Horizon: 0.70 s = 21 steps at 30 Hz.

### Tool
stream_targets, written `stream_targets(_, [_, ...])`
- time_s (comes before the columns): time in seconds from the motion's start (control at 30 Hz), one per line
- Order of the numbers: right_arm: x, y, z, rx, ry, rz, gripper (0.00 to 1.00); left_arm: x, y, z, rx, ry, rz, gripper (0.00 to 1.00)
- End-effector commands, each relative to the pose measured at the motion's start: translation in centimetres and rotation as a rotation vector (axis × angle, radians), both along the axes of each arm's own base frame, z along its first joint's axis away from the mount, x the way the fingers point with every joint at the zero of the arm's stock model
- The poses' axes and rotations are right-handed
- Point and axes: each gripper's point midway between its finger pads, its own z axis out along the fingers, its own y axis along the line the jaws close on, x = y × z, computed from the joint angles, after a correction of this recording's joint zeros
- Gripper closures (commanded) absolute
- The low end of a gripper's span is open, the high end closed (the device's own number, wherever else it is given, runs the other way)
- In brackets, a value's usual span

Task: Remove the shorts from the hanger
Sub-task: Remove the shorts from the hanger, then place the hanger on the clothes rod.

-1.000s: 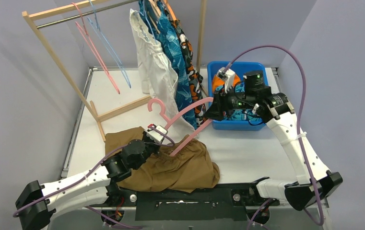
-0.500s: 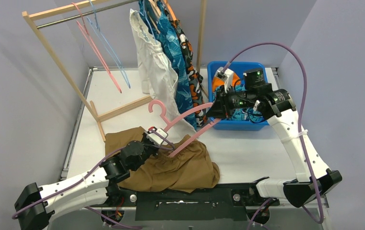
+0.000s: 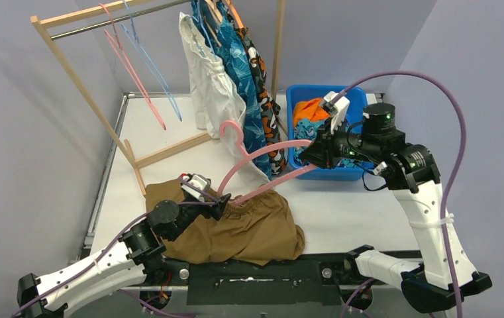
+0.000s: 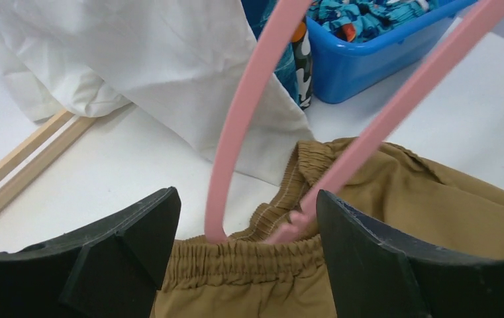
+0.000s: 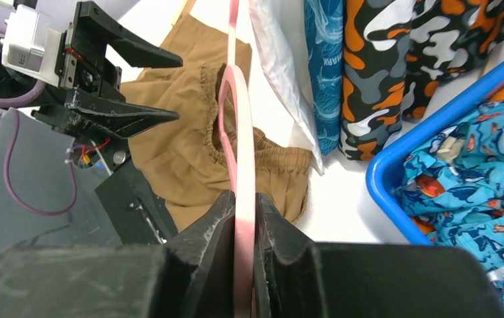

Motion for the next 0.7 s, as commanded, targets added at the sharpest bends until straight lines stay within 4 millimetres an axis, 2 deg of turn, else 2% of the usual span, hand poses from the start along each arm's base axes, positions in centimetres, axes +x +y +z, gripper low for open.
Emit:
stream_targets(0.0, [0.4, -0.4, 4.8, 0.09, -0.171, -0.064, 1.0, -1.8, -0.2, 2.6, -0.121, 0.05, -0.064, 0.24])
stream_targets(0.1, [0.1, -0.1, 7.1, 0.168, -0.26, -0.066, 1.0, -2.0, 0.9, 2.6, -0.147, 0.092, -0.02, 0.24])
stream_targets(0.27, [-0.3, -0.2, 10.6, 0.263, -0.411, -0.085, 1.0, -1.3, 3.4, 0.9, -0.158, 0.185, 0.148, 0.22])
stream_targets(0.43, [0.8, -0.1, 11.8, 0.325, -0.461, -0.167, 1.0, -0.5, 5.2, -0.6, -0.148, 0.241, 0.291, 0.21])
stream_targets(0.53, [0.9, 1.5, 12.1, 0.383, -0.495, -0.184, 1.0, 0.0, 6.6, -1.7, -0.131, 0.264, 0.394, 0.2])
stream_targets(0.67, [1.6, 3.7, 11.9, 0.363, -0.552, -0.267, 1.0, 0.7, 7.9, -2.3, -0.144, 0.298, 0.48, 0.19])
